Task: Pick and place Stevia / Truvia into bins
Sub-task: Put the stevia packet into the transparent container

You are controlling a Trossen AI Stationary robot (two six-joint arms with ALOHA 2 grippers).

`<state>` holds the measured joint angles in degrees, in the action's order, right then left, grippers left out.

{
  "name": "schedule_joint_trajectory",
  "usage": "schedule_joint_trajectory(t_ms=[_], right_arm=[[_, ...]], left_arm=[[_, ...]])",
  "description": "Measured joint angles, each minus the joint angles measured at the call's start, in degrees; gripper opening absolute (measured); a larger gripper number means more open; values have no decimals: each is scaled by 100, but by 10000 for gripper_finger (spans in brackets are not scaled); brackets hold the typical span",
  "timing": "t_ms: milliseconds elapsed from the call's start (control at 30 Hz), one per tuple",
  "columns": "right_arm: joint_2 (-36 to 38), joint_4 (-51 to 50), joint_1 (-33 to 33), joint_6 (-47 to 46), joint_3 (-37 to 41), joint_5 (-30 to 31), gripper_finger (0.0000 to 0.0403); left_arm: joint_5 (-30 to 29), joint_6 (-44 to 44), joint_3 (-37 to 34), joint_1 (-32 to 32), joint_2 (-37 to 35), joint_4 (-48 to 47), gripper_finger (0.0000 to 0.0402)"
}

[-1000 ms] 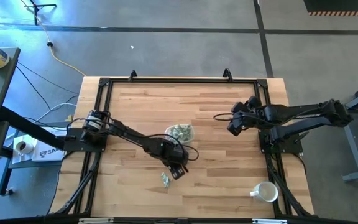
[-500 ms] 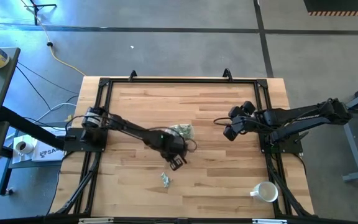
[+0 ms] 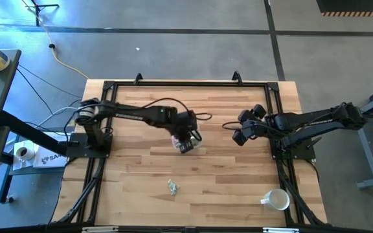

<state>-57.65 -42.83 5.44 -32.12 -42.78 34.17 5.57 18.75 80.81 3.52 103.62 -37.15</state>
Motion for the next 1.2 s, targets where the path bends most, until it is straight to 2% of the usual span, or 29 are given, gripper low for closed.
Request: schedule_joint_trajectory(t_ms=[133,200,333,467,567,633,733,867,1033,1200], right_arm=[[-2,-36,-95,-11,0,-24,314],[-2,-41,-143,-4,0,-41,314],[-2,-46,-248,-40,0,-141,314],[-2,-59,-319,-32,0,-261,314],[-2,-24,-317,108,0,-291,314],[-2,45,-317,256,0,-310,314],[-2,185,-317,596,0,-412,314],[-2,290,-317,901,0,-626,314],[-2,328,-317,924,0,-786,314],[-2,304,-317,916,0,-829,314]], left_arm=[[224,-480,-6,255,233,-9,21],[108,-781,-7,302,290,-309,36],[-32,-915,-15,281,354,-676,106],[-42,-579,-13,210,139,-1035,173],[-54,-599,-13,-7,-176,-1415,208],[13,-973,-47,-277,-439,-1533,219],[214,-1754,-351,-797,-745,-1748,216],[469,-2729,-841,-1509,-825,-1389,194],[452,-2621,-1294,-2088,-623,266,172],[378,-2306,-1435,-2280,-166,767,159]])
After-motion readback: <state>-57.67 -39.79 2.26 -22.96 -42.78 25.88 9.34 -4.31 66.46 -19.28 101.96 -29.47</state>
